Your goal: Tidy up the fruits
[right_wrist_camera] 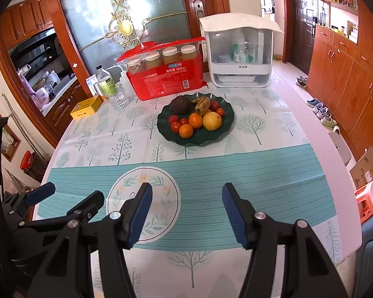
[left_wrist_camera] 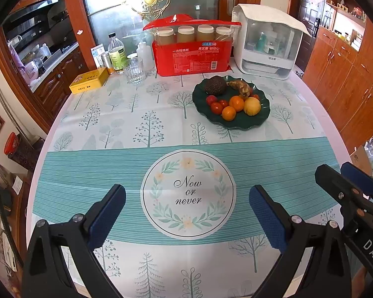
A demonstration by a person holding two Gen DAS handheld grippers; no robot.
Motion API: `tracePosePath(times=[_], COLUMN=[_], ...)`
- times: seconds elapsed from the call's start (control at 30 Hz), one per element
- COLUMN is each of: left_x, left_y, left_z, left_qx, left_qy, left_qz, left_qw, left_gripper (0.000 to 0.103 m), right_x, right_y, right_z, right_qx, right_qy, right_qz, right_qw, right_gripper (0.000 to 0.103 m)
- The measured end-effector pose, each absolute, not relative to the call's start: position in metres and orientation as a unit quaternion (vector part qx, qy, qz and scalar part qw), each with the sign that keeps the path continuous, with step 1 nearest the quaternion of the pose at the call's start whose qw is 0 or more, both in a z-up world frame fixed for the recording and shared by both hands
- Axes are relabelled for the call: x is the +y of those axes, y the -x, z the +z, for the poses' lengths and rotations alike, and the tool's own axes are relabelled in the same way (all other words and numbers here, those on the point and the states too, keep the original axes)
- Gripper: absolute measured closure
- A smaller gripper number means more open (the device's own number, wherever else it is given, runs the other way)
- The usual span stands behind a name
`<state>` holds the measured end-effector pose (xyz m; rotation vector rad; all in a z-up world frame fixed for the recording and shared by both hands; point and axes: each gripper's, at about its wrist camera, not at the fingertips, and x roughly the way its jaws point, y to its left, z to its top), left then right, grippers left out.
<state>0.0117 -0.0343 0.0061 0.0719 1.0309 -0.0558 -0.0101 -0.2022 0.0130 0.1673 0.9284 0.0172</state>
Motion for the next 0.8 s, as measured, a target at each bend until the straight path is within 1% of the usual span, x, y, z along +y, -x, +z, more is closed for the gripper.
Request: tracePosePath(times=[0.8], left_x=[-0.025], left_y=[-0.002], left_z=[0.010], left_qx=[0.491], left_qy=[-0.026], left_qz=[-0.023], left_qw=[0.870], left_gripper=[0.004], right_x=[-0.188], right_y=[0.024], right_z=[0.019], right_qx=[0.440], right_qy=[-0.079], right_qz=[0.012], right_qw=[0.894], right_gripper=[0.044])
